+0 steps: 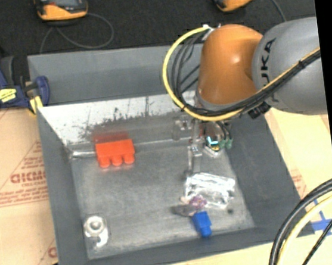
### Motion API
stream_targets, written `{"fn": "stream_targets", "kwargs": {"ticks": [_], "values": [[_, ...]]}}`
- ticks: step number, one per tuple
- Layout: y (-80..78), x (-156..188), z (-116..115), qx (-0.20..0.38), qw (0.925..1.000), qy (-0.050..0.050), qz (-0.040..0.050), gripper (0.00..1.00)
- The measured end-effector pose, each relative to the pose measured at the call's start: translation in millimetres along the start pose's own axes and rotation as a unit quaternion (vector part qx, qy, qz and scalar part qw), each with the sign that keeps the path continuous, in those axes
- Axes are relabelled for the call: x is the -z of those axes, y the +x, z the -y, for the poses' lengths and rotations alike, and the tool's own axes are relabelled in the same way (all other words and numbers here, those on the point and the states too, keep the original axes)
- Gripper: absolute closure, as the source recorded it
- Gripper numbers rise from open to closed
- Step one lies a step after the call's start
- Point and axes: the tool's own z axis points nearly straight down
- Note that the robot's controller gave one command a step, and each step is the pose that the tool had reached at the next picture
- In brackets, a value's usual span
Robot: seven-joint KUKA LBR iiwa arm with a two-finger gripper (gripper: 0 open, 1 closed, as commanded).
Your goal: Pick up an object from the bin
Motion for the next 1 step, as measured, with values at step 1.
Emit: {"fn": "stream_targets", "kwargs": {"ticks": [1], "values": [[50.3,-126.7,71.8,0.019,0.9998,0.001,-0.0001,0.0]]}}
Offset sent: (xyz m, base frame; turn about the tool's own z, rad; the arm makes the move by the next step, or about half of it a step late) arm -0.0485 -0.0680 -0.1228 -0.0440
